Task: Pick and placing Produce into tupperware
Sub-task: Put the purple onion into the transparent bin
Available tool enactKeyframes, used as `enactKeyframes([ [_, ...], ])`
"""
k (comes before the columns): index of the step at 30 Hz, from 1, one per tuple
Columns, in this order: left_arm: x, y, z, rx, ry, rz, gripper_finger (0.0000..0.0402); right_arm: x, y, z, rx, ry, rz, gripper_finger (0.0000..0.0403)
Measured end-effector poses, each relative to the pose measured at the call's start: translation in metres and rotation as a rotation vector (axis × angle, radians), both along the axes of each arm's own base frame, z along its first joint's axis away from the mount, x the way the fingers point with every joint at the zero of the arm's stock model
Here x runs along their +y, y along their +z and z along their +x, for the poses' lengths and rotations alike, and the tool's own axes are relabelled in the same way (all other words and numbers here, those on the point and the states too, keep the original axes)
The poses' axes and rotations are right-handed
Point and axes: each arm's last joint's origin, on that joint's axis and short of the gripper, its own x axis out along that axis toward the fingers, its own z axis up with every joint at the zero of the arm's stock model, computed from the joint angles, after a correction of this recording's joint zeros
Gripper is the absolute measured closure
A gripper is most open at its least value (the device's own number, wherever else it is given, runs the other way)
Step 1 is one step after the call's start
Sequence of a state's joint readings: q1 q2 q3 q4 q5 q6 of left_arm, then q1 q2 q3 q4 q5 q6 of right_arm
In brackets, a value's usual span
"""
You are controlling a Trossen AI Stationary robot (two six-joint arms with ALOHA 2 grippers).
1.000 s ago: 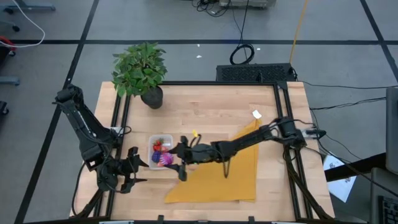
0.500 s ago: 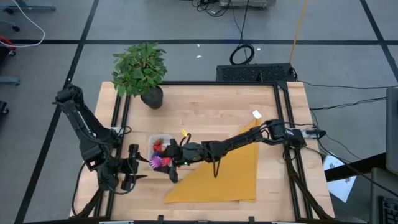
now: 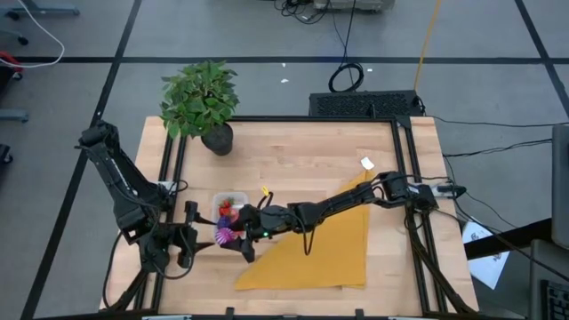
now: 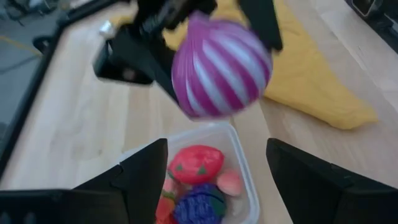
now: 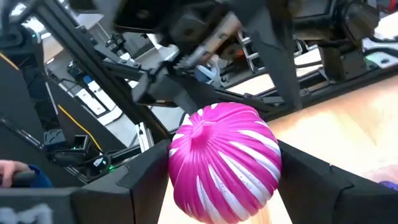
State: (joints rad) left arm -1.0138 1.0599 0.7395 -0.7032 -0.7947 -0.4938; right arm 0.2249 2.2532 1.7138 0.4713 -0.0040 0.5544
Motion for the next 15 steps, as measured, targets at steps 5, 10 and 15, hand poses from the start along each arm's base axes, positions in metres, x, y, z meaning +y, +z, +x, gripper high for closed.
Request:
enactKeyframes([
  [5,0.001,0.001,0.004,-0.018,-0.004,0.038,0.0123,-0.008,-0.002,0.003,0.0,-0.02,0.039,0.0152],
  [10,0.007,0.001,0.01,-0.017,0.039,0.038,0.0124,-0.014,-0.001,0.004,-0.011,-0.033,0.051,0.0152],
  [15,0.013,0.001,0.016,-0.01,0.081,0.033,0.0124,-0.014,-0.002,0.004,-0.002,-0.036,0.064,0.0152],
])
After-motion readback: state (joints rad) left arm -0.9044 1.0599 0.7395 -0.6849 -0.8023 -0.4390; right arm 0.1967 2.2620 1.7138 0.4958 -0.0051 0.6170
